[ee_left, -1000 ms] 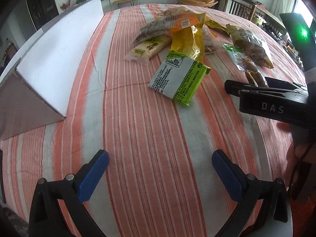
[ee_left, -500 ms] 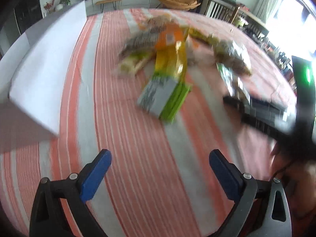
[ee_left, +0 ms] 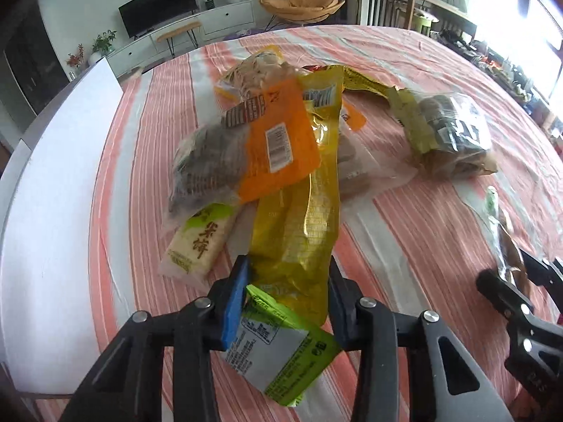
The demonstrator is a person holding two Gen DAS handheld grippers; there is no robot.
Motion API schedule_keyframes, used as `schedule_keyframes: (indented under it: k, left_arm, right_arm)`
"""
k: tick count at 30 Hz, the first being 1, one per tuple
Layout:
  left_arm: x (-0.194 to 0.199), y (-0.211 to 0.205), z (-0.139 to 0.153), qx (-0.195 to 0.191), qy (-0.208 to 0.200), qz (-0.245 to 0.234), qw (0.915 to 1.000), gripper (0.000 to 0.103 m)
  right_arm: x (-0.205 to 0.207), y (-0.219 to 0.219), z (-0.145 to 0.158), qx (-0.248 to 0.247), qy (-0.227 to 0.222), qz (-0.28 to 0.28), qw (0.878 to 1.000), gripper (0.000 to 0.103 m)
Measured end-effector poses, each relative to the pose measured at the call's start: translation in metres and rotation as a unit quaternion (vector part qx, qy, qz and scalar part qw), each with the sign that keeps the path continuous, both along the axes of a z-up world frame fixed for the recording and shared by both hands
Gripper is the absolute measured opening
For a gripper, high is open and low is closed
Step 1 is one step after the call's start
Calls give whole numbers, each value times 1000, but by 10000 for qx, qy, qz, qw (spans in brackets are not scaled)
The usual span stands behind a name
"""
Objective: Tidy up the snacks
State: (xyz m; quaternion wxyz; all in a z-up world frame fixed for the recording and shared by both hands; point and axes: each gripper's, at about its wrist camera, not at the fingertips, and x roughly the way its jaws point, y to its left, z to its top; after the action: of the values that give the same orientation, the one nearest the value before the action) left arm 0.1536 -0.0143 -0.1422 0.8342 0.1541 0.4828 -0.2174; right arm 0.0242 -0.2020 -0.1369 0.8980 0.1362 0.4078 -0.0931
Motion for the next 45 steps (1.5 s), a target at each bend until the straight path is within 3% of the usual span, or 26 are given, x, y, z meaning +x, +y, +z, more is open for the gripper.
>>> schedule_keyframes:
  k: [6, 7, 10, 13, 19, 27, 31, 36, 42, 45]
  left_arm:
    - [-59, 15, 7, -192, 346, -320, 9987, 39]
    - [-67, 9, 5, -181, 340, -343, 9987, 44]
    - [-81, 10, 3, -112, 153, -427, 9989, 70]
    - [-76, -1, -6, 121, 49, -448, 9989, 78]
    - [-47, -1, -15, -137, 232, -116, 9996, 103]
    - [-44, 0, -17, -238, 151, -95, 9996, 103]
    - [-27, -10, -14, 93, 854, -330, 9958, 103]
    - [-9, -7, -6, -312, 1622, -930, 9819, 99]
    - [-22, -30, -10, 574, 1085, -1524, 9807, 94]
    - [-21, -43, -5, 584, 1023, -1589, 9803, 84]
  right_arm:
    - [-2, -6, 1, 69, -44, -83, 9999, 57]
    - [-2, -7, 0, 74, -47, -93, 9999, 57]
    - [-1, -6, 0, -11, -32, -112, 9999, 58]
    - [2, 2, -1, -265, 62, -65, 9996, 59]
    - [3, 3, -1, -310, 84, 3, 9995, 69]
    - [7, 14, -5, -605, 223, 164, 9978, 79]
    - [7, 13, -5, -569, 224, 182, 9980, 81]
    - [0, -4, -2, 83, -52, 54, 9999, 81]
    - [1, -5, -2, 206, -113, 19, 9997, 81]
    - [1, -5, -2, 211, -118, 10, 9997, 81]
